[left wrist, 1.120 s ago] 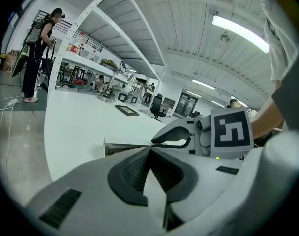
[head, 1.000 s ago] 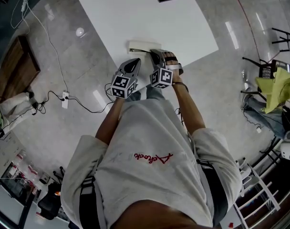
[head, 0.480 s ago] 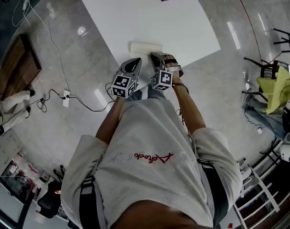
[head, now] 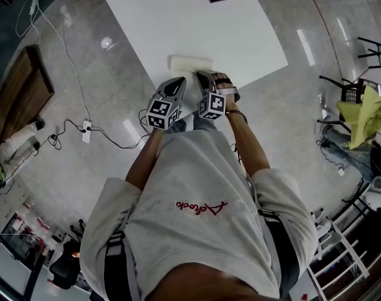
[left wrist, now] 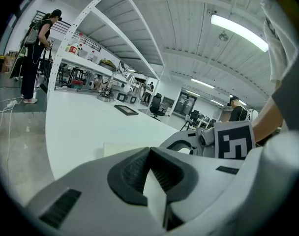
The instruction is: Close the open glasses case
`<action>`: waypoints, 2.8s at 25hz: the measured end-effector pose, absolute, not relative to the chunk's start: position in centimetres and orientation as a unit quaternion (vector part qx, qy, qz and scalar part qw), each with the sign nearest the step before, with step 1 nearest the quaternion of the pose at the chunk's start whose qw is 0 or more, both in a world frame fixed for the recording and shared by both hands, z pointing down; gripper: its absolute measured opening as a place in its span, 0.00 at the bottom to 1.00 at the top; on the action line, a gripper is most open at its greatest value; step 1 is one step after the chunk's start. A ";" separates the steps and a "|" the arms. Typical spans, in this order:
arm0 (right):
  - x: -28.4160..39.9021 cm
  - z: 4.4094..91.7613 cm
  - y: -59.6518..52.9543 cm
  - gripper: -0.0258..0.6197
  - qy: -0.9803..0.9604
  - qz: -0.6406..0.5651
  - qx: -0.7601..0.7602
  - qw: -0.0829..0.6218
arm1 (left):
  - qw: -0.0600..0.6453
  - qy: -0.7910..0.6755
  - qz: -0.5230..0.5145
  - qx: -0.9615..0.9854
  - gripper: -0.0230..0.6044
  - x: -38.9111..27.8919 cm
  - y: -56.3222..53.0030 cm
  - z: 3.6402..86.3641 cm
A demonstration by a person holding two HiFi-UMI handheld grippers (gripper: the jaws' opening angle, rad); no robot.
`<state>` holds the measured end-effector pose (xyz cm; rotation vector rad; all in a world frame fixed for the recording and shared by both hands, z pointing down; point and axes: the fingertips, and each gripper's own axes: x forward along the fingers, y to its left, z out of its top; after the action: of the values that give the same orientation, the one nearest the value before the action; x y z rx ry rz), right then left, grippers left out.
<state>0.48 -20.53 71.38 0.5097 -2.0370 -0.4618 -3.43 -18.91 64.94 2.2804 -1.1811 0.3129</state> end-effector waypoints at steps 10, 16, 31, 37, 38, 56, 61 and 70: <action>0.9 69.4 -21.2 0.08 -0.839 -0.169 0.261 0.446 | 0.267 -0.432 0.113 0.854 0.08 -2.9 -18.8 64.3; 1.2 66.3 -22.8 0.08 -0.863 -0.043 0.361 0.350 | 0.254 -0.430 0.111 0.860 0.08 -3.3 -18.8 63.5; 1.2 58.9 -22.3 0.08 -0.866 0.180 0.463 0.059 | 0.226 -0.417 0.092 0.876 0.08 -4.3 -17.8 61.4; 0.5 57.5 -19.8 0.08 -0.873 0.141 0.463 0.068 | 0.215 -0.414 0.080 0.881 0.08 -4.9 -16.6 60.5; 0.3 57.1 -19.3 0.08 -0.874 0.135 0.463 0.067 | 0.214 -0.415 0.077 0.881 0.08 -5.0 -16.3 60.4; 2.9 54.9 -13.2 0.08 -0.883 0.127 0.451 0.030 | 0.184 -0.453 0.053 0.871 0.08 -3.4 -11.5 57.7; 3.9 54.8 -10.1 0.08 -0.886 0.119 0.447 0.035 | 0.186 -0.457 0.058 0.868 0.08 -1.9 -8.3 58.2; 5.3 54.5 -5.1 0.07 -0.884 0.117 0.451 0.029 | 0.180 -0.463 0.057 0.866 0.08 -0.6 -3.2 58.0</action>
<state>5.30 -5.07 54.50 1.3914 -2.7288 0.3613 -0.64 -3.19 58.02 2.4477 -1.3069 0.1617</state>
